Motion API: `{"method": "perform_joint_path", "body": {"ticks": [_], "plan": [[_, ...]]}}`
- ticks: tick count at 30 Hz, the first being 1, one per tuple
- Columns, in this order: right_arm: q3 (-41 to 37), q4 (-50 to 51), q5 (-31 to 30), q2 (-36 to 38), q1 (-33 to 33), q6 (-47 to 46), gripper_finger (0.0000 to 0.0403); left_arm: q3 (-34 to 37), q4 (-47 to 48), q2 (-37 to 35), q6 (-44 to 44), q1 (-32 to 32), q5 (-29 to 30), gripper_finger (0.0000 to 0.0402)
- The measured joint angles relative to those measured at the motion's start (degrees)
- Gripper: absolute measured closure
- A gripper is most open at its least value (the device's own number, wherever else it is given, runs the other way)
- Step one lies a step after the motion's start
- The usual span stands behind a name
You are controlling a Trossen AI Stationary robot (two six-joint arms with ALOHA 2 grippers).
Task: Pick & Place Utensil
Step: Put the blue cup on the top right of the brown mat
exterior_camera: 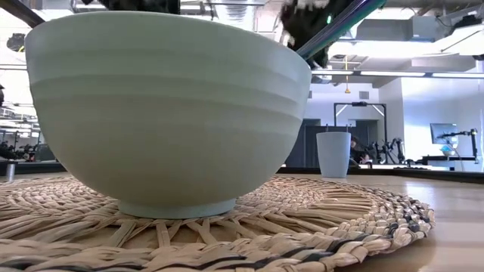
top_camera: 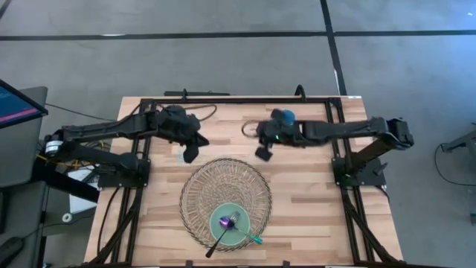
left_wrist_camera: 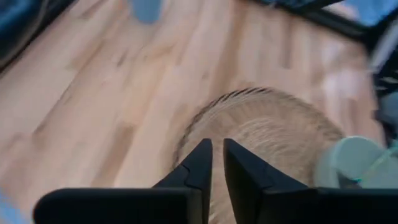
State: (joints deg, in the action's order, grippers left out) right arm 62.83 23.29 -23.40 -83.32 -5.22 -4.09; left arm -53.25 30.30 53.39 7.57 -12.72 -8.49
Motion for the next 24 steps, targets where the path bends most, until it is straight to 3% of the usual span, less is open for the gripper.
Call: {"method": "perform_joint_path", "body": {"ticks": [11, 24], "plan": [[-0.4, 11.4, -0.5, -2.3, -14.6, -13.3, 0.0254, 0.0, 1.7, 0.3, -6.0, -10.8, -0.1, 0.0308], [-2.2, 11.0, 2.4, -2.3, -18.8, -20.3, 0.0269, 5.5, 1.4, 0.5, -6.0, -12.6, -0.1, 0.0300]]}}
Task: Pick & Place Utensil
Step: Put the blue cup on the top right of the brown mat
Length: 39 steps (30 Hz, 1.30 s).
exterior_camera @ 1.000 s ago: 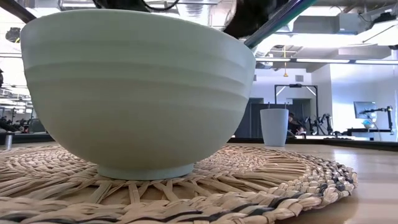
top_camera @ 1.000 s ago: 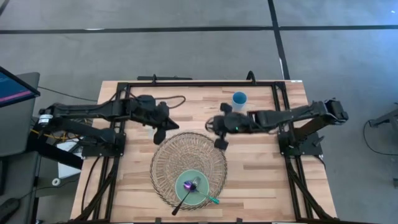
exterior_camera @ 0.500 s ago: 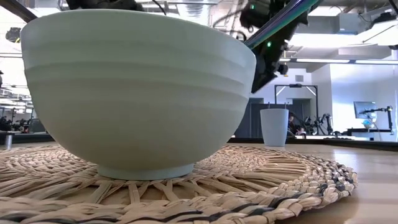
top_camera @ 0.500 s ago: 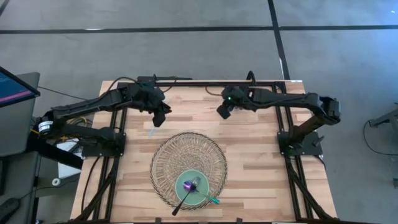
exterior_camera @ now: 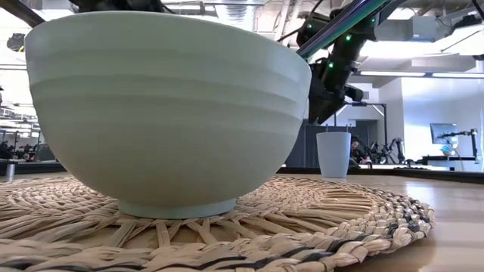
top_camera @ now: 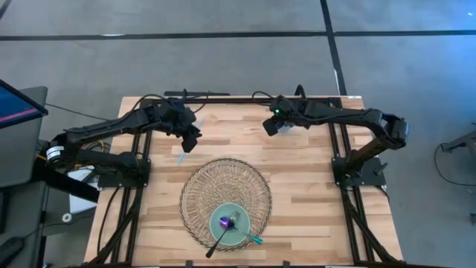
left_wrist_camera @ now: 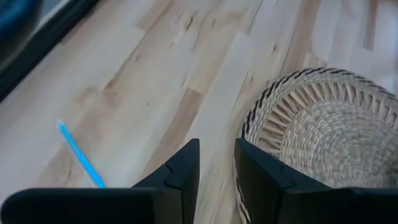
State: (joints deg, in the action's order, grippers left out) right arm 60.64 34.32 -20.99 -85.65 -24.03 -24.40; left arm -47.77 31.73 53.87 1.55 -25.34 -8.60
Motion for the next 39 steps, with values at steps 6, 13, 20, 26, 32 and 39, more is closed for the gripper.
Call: {"method": "perform_joint_path", "body": {"ticks": [6, 13, 20, 26, 32, 39], "plan": [[-0.1, 1.7, -0.7, -1.9, 0.3, -3.6, 0.0274, 0.9, -0.1, 0.0, 0.3, 0.1, 0.0, 0.0300], [-0.1, 2.4, -1.4, -7.5, 0.9, -3.7, 0.0275, 0.9, -0.1, -0.1, 0.4, 0.3, 0.0, 0.0300], [0.0, 3.4, -1.5, -9.3, 1.2, -0.7, 0.0330, 0.9, -0.1, -0.1, 0.4, 0.3, 0.0, 0.0300], [0.0, 4.6, 0.2, -6.0, 2.1, 2.5, 0.0391, 0.9, -0.1, -0.1, 0.4, 0.3, 0.0, 0.0300], [2.2, 5.6, 8.0, -0.6, 8.8, 3.8, 0.0397, 0.9, -1.4, -0.1, 0.4, 0.3, 0.0, 0.0300], [5.8, 1.9, 20.1, 0.1, 22.7, 3.9, 0.0399, 0.9, -2.4, -0.1, 0.7, 0.3, 0.0, 0.0300]]}}
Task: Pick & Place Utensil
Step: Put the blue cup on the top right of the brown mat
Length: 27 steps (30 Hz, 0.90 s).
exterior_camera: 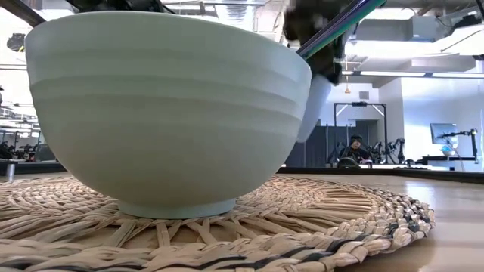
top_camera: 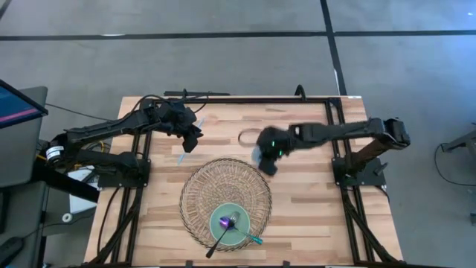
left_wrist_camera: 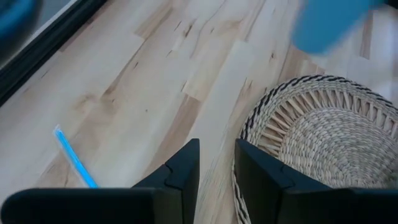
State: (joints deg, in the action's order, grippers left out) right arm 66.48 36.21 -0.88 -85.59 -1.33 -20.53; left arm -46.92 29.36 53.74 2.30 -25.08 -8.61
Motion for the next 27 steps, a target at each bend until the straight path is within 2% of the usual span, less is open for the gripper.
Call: {"method": "perform_joint_path", "body": {"ticks": [4, 8, 11, 18, 27], "plan": [[2.5, -2.8, -1.8, -3.5, 7.3, -2.8, 0.0399, 0.0, -0.1, 0.0, 1.4, 0.0, 0.0, 0.0300], [7.2, -2.9, -3.5, -9.6, 11.2, -3.4, 0.0400, 0.0, -0.2, 0.0, 1.4, 0.0, 0.0, 0.0300], [10.9, -0.6, -3.4, -15.2, 11.9, -3.4, 0.0400, 0.0, -0.3, 0.0, 1.5, 0.0, 0.0, 0.0300], [19.9, 11.8, -3.6, -25.7, 11.6, -3.5, 0.0396, 0.0, -0.3, 0.0, 3.1, 0.0, 0.0, 0.0300], [25.0, 12.3, -0.4, -29.1, 11.4, -2.2, 0.0362, 0.0, -0.3, 0.0, 3.1, 0.0, 0.0, 0.0300]]}}
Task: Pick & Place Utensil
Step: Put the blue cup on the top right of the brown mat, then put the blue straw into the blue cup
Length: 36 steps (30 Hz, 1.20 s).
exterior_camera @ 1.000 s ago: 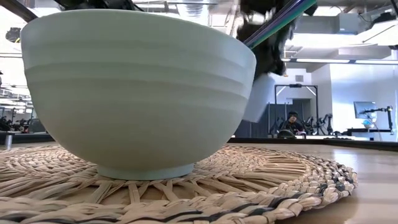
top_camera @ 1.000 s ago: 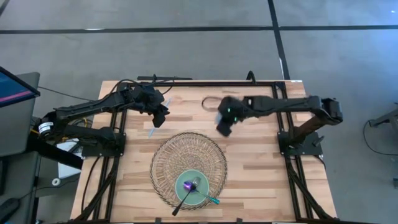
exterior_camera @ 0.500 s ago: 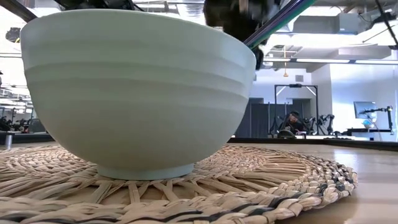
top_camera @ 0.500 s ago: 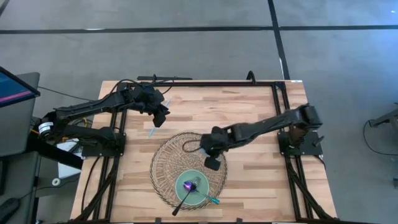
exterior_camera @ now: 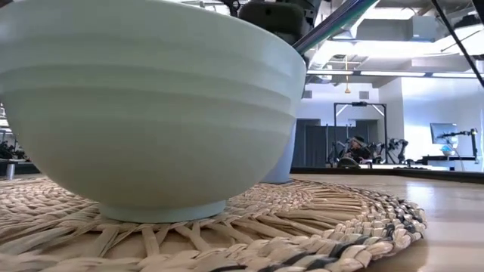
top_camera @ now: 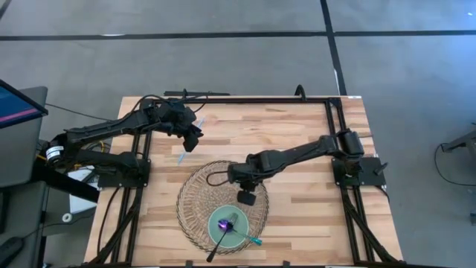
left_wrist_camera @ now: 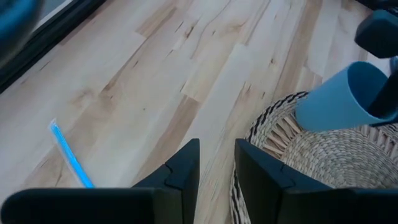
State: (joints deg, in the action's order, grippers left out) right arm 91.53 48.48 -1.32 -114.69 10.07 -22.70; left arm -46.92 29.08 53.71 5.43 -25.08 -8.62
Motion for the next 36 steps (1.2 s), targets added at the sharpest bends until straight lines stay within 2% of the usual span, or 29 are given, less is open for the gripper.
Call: {"method": "perform_joint_path", "body": {"ticks": [9, 21, 25, 30, 36], "plan": [[0.2, 1.3, 0.0, 1.7, 0.0, 0.2, 0.0340, 0.3, 0.0, 0.0, 0.0, 0.0, 0.0, 0.0300], [2.7, 5.1, -0.8, 4.6, 0.4, 0.5, 0.0339, 6.5, -1.7, 0.0, 0.0, 0.0, 0.1, 0.0300], [4.0, 4.3, -3.6, 6.6, 0.4, 2.9, 0.0339, 9.2, -3.1, 0.2, -0.2, 0.0, 5.5, 0.0300], [4.4, 4.6, -5.4, 9.2, 0.4, 3.3, 0.0339, 14.0, -8.9, 1.2, -0.3, -0.4, 18.1, 0.0300], [4.5, 4.7, -9.6, 11.6, 0.4, 3.4, 0.0339, 19.6, -20.4, 6.8, 3.8, -2.0, 18.1, 0.0300]]}}
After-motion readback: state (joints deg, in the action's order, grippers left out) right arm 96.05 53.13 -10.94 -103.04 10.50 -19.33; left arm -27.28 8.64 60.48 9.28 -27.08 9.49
